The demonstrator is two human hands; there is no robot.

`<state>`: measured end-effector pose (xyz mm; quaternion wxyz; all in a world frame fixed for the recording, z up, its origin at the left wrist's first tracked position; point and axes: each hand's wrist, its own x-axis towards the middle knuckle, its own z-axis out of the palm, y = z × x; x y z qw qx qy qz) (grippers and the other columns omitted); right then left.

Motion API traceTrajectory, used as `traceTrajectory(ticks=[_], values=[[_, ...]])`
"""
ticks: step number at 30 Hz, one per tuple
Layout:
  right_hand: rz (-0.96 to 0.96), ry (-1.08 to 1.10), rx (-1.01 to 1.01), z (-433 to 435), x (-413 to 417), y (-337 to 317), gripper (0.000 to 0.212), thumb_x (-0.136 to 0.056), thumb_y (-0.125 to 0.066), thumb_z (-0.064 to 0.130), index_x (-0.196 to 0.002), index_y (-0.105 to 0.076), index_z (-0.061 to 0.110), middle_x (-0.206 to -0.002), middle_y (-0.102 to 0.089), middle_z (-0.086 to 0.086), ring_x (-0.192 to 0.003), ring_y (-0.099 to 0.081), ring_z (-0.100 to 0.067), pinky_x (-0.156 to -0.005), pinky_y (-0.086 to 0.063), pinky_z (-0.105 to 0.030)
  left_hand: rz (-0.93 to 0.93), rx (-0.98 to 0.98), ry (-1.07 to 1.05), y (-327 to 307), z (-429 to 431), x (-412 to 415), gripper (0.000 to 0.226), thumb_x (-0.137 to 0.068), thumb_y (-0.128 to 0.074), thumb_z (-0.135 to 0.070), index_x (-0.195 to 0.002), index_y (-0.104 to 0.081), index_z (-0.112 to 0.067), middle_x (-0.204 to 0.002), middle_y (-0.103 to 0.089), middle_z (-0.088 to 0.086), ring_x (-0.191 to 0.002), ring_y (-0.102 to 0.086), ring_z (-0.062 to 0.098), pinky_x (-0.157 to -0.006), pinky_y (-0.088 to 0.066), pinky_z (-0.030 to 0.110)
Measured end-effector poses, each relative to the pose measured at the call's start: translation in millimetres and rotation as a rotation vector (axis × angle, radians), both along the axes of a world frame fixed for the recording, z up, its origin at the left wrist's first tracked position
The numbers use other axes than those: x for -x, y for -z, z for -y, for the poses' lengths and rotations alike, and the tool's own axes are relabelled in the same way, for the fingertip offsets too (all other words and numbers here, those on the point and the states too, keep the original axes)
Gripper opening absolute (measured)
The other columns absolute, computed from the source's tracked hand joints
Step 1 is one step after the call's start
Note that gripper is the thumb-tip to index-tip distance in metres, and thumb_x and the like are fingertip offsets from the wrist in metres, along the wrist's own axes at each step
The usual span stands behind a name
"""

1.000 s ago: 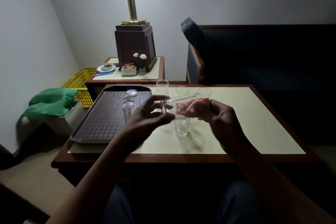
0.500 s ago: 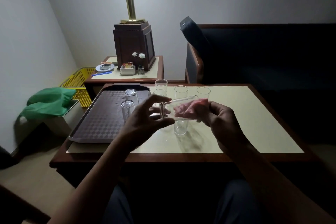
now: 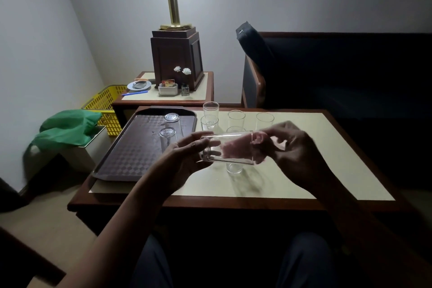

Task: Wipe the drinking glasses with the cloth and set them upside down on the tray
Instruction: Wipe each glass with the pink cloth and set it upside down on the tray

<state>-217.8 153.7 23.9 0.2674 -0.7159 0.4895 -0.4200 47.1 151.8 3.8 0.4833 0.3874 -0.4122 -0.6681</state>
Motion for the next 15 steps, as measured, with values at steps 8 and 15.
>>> traceTrajectory(ticks=[8,15], values=[[-0.376,-0.199,0.409,-12.6,3.3,8.1,0.045,-0.090,-0.076,-0.003,-0.125,-0.074,0.025,-0.124,-0.076,0.003,-0.104,-0.068,-0.017,-0.080,-0.063,-0.041,-0.024,-0.037,-0.025,1.2,-1.5,2.9,0.043,-0.100,-0.060,-0.022,-0.135,-0.060,0.002,-0.131,-0.062,0.032,-0.111,-0.065,0.037,-0.079,-0.062,0.033],[-0.933,-0.468,0.352,-3.1,9.3,7.6,0.126,-0.078,-0.050,-0.019,-0.153,0.000,0.069,-0.170,-0.010,0.030,-0.122,-0.060,-0.027,-0.090,-0.060,-0.043,0.026,-0.015,0.081,0.8,-2.8,7.9,0.053,-0.092,-0.064,-0.024,-0.132,-0.057,0.011,-0.108,-0.064,0.021,-0.084,-0.068,0.024,-0.068,-0.060,0.028]])
